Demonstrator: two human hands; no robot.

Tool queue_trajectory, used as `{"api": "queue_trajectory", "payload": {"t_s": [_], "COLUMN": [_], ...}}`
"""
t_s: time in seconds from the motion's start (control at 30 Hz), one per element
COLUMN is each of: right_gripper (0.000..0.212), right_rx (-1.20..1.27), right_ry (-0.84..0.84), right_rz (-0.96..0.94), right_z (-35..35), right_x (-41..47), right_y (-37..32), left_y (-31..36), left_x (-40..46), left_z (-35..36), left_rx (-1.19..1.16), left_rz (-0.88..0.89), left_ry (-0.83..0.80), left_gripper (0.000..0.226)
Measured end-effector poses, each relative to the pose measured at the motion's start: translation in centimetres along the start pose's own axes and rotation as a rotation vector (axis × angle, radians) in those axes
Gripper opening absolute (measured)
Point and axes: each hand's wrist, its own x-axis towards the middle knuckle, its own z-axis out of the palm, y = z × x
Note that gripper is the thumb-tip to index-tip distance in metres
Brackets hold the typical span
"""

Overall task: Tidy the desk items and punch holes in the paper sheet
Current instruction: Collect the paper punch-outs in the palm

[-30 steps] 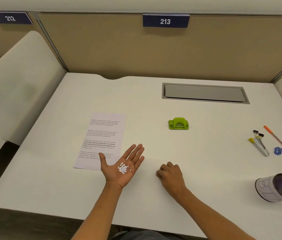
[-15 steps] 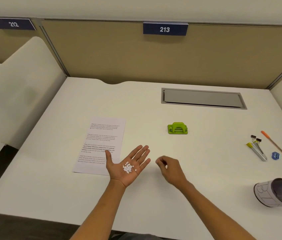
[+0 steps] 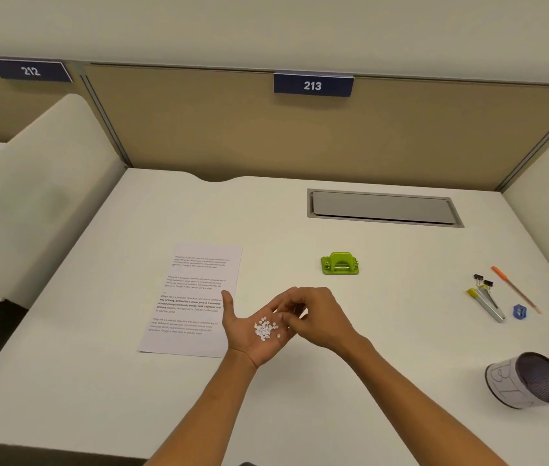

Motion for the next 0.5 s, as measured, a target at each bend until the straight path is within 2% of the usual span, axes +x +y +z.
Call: {"api": "queue_trajectory", "payload": {"t_s": [0.07, 0.13, 0.23, 0.37, 0.5], "right_gripper": [0.012, 0.006, 0.004, 0.008, 0.015], "right_rx": [0.061, 0.12, 0.195, 0.072, -0.045], "right_ry": [0.1, 0.269, 0.444, 0.338, 0.159], "right_rz": [0.004, 0.031, 0.178, 0.449, 0.522], "right_z": [-0.2, -0.5, -1.2, -0.1, 3.3], "right_x": [0.0, 0.2, -0.4, -3.8, -6.6], "right_y": [0.0, 0.6, 3.3, 9.6, 12.6], "left_y": [0.0, 0.2, 1.2, 2.8, 3.0], "left_x": [0.1, 0.1, -0.2, -1.4, -2.6], "left_z": [0.0, -0.2, -0.6, -1.1, -1.7], "left_rx": [0.018, 0.01, -0.019, -0.013, 0.003], "left_rz": [-0.013, -0.005, 0.03, 0.068, 0.098], "left_ry": [-0.005, 0.014, 0.039, 0.045, 0.082], "left_gripper": [0.132, 0.132, 0.129, 0.127, 0.125]}}
